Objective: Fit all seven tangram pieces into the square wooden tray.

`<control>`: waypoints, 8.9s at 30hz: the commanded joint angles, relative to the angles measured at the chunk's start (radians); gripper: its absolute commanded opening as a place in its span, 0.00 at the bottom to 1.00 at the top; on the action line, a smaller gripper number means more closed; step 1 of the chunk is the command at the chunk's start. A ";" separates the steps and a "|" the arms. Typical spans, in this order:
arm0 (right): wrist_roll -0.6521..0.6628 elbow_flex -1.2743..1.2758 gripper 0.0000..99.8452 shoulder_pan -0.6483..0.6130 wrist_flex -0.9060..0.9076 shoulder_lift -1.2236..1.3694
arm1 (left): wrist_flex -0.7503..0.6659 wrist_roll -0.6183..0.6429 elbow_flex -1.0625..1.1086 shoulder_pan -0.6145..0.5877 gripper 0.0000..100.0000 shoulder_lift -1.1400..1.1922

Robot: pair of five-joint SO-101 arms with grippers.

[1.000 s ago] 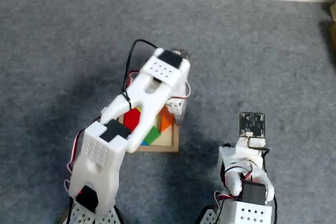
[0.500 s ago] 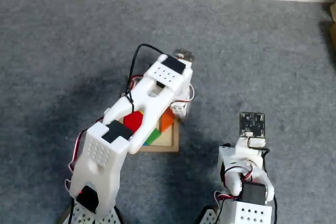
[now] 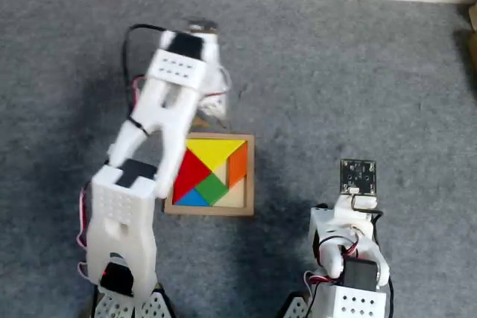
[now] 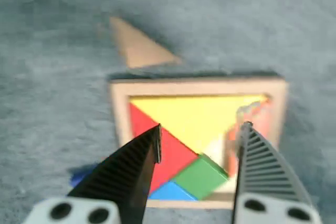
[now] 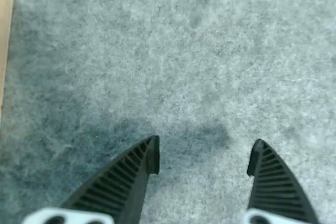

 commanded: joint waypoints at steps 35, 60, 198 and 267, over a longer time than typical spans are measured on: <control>0.011 0.130 0.27 0.013 0.004 -0.002 | -0.299 0.008 0.001 -0.133 0.23 0.243; 0.011 0.130 0.27 0.013 0.004 -0.002 | -0.044 -0.213 -0.463 -0.131 0.21 0.331; 0.011 0.130 0.27 0.042 0.004 -0.004 | -0.109 -0.505 -0.483 -0.071 0.13 0.513; 0.011 0.130 0.27 0.044 0.004 -0.007 | 0.002 -0.086 0.200 0.168 0.26 -0.074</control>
